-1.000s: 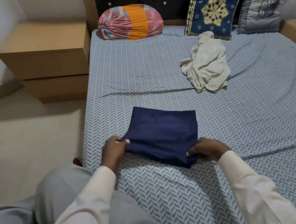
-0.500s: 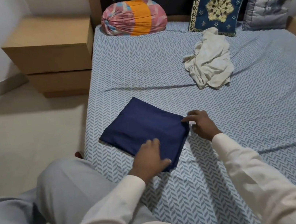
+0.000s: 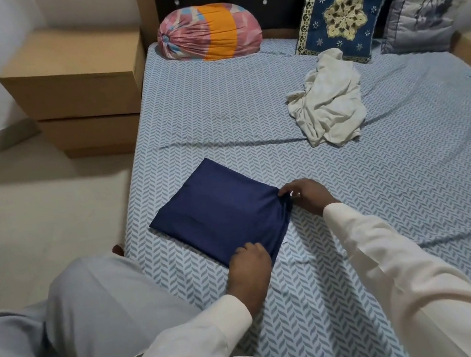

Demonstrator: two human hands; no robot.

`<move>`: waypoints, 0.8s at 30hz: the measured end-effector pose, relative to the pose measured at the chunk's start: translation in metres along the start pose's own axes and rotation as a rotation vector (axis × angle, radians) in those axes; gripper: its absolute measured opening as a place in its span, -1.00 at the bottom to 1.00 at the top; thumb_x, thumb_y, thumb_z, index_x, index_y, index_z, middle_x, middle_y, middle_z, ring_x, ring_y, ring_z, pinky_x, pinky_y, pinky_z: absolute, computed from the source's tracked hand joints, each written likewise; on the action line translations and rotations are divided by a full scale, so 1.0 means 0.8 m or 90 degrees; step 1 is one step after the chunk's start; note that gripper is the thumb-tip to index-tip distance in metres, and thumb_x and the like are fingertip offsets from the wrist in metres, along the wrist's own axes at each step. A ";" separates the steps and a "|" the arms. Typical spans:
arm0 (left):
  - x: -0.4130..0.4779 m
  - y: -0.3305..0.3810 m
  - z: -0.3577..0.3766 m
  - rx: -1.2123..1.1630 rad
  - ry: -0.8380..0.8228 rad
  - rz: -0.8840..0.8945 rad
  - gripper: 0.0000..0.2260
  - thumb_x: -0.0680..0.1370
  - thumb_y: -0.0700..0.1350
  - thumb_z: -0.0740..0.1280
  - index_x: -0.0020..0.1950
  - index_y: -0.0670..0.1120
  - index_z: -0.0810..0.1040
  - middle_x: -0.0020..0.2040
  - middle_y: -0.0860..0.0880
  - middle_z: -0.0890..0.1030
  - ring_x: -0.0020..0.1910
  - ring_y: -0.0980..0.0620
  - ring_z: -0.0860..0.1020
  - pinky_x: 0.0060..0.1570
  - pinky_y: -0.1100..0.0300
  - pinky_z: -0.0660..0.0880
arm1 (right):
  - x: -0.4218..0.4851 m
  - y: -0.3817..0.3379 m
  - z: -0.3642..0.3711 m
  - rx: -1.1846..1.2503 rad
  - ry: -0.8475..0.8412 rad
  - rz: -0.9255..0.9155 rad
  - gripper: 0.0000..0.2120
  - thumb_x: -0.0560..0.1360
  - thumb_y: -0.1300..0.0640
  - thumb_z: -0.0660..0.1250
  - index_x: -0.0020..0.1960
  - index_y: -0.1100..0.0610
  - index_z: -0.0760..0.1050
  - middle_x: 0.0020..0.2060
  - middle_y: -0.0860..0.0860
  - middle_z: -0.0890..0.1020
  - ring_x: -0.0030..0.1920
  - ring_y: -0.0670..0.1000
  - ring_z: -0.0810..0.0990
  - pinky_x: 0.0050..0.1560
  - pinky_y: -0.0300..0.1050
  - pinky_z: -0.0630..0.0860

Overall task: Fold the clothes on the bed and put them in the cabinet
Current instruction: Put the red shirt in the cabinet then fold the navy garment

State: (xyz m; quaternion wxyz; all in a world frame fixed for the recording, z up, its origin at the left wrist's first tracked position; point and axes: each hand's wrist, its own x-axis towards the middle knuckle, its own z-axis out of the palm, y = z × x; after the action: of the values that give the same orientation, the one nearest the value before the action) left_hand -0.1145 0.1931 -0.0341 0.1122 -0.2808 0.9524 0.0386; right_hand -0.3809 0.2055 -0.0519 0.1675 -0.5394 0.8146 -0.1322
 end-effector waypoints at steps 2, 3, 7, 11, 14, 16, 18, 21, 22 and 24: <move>0.005 -0.009 0.014 -0.036 0.043 0.015 -0.59 -0.10 -0.12 0.63 -0.44 -0.09 0.49 -0.51 -0.07 0.46 -0.61 -0.01 0.44 -0.55 0.34 0.17 | 0.004 0.002 -0.001 0.019 -0.011 0.014 -0.67 0.43 0.32 0.34 0.09 0.00 0.66 0.04 0.00 0.68 0.01 0.06 0.61 0.09 -0.04 0.52; 0.006 -0.014 0.020 -0.056 0.053 0.016 -0.58 -0.13 -0.12 0.63 -0.46 -0.07 0.46 -0.53 -0.04 0.44 -0.64 0.01 0.42 -0.56 0.36 0.16 | 0.004 0.002 -0.002 0.022 -0.013 0.017 -0.69 0.44 0.31 0.34 0.08 0.00 0.66 0.02 -0.01 0.68 0.00 0.04 0.61 0.09 -0.06 0.51; -0.006 -0.036 -0.008 -0.048 0.139 0.068 -0.62 -0.03 -0.12 0.59 -0.40 -0.02 0.44 -0.49 0.01 0.44 -0.59 0.01 0.44 -0.61 0.31 0.20 | 0.005 -0.012 -0.019 0.158 0.035 0.027 -0.77 0.44 0.33 0.42 -0.06 0.01 0.64 -0.13 -0.06 0.67 -0.15 -0.17 0.61 0.04 -0.12 0.49; -0.021 -0.096 -0.067 -0.109 0.313 0.094 -0.79 0.25 0.03 0.39 -0.24 -0.03 0.45 -0.32 0.00 0.50 -0.33 -0.06 0.54 -0.53 0.18 0.38 | -0.005 -0.044 -0.066 0.299 0.148 -0.001 -0.91 0.47 0.21 0.46 -0.02 0.10 0.63 0.13 -0.02 0.63 0.17 -0.08 0.59 0.23 -0.11 0.46; -0.040 -0.157 -0.122 -0.199 0.384 0.121 -0.72 0.37 0.04 0.23 -0.03 -0.05 0.56 -0.17 -0.01 0.59 -0.18 -0.05 0.56 -0.28 0.11 0.52 | -0.030 -0.081 -0.115 0.368 0.163 -0.041 -0.83 0.50 0.27 0.41 0.10 0.20 0.62 0.12 -0.05 0.64 0.16 -0.13 0.59 0.10 -0.19 0.54; -0.058 -0.192 -0.160 -0.275 0.402 0.129 -0.70 0.39 -0.03 0.26 0.10 -0.01 0.55 -0.09 0.07 0.62 -0.17 0.09 0.52 -0.15 0.19 0.49 | -0.058 -0.110 -0.149 0.415 0.161 -0.082 -0.79 0.49 0.37 0.38 0.13 0.32 0.59 -0.08 -0.09 0.65 -0.05 -0.19 0.61 -0.03 -0.33 0.50; -0.078 -0.213 -0.193 -0.355 0.420 0.131 -0.73 0.42 -0.13 0.31 0.11 0.00 0.55 -0.10 0.14 0.60 -0.23 0.20 0.49 -0.17 0.31 0.45 | -0.089 -0.136 -0.177 0.456 0.138 -0.142 -0.86 0.48 0.41 0.38 0.03 0.38 0.57 -0.24 -0.12 0.63 -0.17 -0.17 0.57 -0.11 -0.36 0.47; -0.099 -0.226 -0.217 -0.432 0.451 0.136 -0.78 0.45 -0.21 0.33 0.08 -0.06 0.58 -0.12 0.18 0.60 -0.23 0.20 0.55 -0.21 0.48 0.40 | -0.125 -0.162 -0.202 0.502 0.114 -0.197 -0.91 0.42 0.38 0.39 -0.08 0.29 0.56 -0.28 -0.10 0.61 -0.21 -0.13 0.56 -0.15 -0.33 0.48; -0.103 -0.228 -0.221 -0.460 0.452 0.142 -0.80 0.46 -0.21 0.33 0.07 -0.08 0.59 -0.12 0.17 0.61 -0.22 0.21 0.56 -0.19 0.48 0.41 | -0.132 -0.167 -0.205 0.528 0.112 -0.205 -0.90 0.40 0.38 0.39 -0.09 0.28 0.56 -0.29 -0.11 0.61 -0.22 -0.13 0.57 -0.16 -0.33 0.49; -0.102 -0.233 -0.223 -0.513 0.430 0.148 -0.83 0.48 -0.19 0.34 0.06 -0.09 0.61 -0.13 0.11 0.63 -0.22 0.22 0.55 -0.17 0.45 0.42 | -0.138 -0.169 -0.203 0.578 0.109 -0.202 -0.89 0.38 0.38 0.39 -0.10 0.29 0.54 -0.28 -0.06 0.62 -0.22 -0.09 0.57 -0.16 -0.31 0.50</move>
State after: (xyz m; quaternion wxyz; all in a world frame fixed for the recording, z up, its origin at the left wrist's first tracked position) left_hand 0.0196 0.0554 0.1562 -0.3223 -0.1908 0.8701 0.3204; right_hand -0.2955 0.2611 0.1636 0.2960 -0.5167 0.5932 -0.5417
